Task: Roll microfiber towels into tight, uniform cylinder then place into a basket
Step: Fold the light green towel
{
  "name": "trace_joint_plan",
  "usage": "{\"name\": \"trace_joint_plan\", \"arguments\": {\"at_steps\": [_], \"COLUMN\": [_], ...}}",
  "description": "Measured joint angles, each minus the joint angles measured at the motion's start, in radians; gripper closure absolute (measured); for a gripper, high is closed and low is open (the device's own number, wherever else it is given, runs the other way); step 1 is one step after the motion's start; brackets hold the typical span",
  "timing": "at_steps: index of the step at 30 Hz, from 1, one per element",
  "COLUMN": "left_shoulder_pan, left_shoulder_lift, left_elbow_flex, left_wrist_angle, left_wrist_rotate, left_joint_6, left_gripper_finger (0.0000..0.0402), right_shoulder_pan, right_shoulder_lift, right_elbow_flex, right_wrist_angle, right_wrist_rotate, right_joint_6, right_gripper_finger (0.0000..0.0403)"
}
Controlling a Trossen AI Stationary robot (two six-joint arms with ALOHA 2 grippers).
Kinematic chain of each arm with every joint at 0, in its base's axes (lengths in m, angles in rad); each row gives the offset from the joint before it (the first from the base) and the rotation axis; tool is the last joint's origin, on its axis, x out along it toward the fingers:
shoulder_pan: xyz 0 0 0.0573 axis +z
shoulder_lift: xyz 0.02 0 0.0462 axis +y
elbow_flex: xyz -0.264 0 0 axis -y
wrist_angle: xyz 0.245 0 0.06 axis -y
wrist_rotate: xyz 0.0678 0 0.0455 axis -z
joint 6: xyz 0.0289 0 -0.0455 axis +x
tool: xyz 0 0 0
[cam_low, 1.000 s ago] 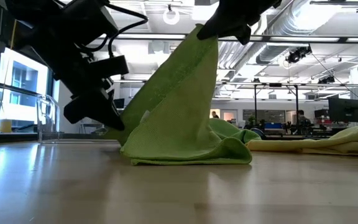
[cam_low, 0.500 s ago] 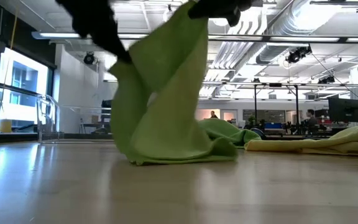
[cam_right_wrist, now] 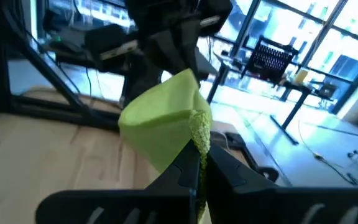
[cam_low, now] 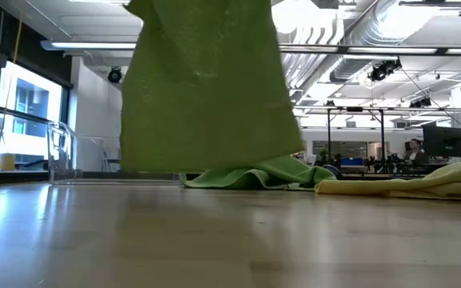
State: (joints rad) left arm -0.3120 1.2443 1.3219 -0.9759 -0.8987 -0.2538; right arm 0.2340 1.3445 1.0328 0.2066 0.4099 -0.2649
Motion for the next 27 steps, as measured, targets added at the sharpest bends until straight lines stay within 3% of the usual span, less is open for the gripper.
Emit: {"name": "trace_joint_plan", "arguments": {"at_steps": [3,9,15,19,24,27], "left_shoulder_pan": [-0.034,-0.13,-0.204,-0.208,-0.176,-0.136], "left_shoulder_lift": [0.0,0.009,0.038,0.087,0.139,0.14], "left_elbow_flex": [0.022,0.023,0.009,-0.016,-0.016,-0.016], "left_wrist_angle": [-0.009,-0.031,-0.103,-0.142,-0.217,-0.242], "left_wrist_rotate": [0.036,0.106,0.106,0.12,0.046,-0.004], "left_joint_6": [-0.041,-0.154,-0.268,-0.318,-0.314,-0.311], "left_gripper_finger": [0.0401,0.0401,0.0402,0.0402,0.0402,0.0402], "right_shoulder_pan": [0.002,0.032,0.055,0.04,-0.029,-0.084], "right_shoulder_lift": [0.0,0.0,0.0,0.001,0.001,0.0], "right_elbow_flex": [0.0,0.0,-0.031,-0.17,-0.321,-0.341], "right_wrist_angle": [-0.004,0.009,0.042,0.256,0.611,0.649], "right_wrist_rotate": [-0.043,-0.275,-0.292,-0.315,-0.28,-0.279], "right_joint_6": [0.057,0.063,-0.058,-0.084,-0.096,-0.115], "right_gripper_finger": [0.0402,0.0403,0.0403,0.0403,0.0403,0.0403]}}
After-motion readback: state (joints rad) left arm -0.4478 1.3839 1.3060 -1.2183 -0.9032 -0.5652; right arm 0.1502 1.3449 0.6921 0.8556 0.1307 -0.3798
